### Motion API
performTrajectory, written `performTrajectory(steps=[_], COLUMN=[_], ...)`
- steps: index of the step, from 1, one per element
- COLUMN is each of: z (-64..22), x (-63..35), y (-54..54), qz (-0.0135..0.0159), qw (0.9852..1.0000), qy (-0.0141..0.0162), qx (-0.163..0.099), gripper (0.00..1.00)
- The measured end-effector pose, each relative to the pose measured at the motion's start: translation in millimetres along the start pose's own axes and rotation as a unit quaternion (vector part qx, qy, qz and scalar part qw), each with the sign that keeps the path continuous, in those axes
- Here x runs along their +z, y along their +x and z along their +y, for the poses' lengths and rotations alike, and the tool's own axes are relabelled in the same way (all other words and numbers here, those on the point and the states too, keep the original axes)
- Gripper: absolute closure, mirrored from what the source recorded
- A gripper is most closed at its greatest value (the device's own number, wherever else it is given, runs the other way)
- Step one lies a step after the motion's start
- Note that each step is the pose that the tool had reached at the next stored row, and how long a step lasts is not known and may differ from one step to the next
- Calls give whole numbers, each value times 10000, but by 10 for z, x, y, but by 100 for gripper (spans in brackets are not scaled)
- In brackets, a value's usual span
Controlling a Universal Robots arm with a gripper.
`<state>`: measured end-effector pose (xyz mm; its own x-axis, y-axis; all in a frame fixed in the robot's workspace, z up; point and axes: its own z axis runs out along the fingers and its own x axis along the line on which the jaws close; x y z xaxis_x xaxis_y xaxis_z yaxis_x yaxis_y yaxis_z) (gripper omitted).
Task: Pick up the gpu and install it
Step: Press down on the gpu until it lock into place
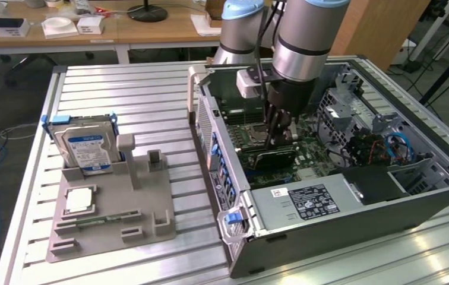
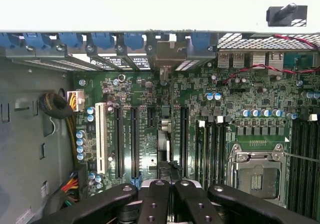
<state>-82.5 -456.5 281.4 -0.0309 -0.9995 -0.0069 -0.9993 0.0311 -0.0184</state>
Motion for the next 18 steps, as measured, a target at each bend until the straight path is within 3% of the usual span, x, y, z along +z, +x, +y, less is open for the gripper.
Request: performTrajectory(steps=[5,8,18], z=[8,45,432], x=[-6,-62,-135], y=[0,0,-9], qz=[1,-3,-11], qw=[10000,10000,10000], qy=[-45,-56,-59], qx=[0,0,0], gripper=[89,89,89])
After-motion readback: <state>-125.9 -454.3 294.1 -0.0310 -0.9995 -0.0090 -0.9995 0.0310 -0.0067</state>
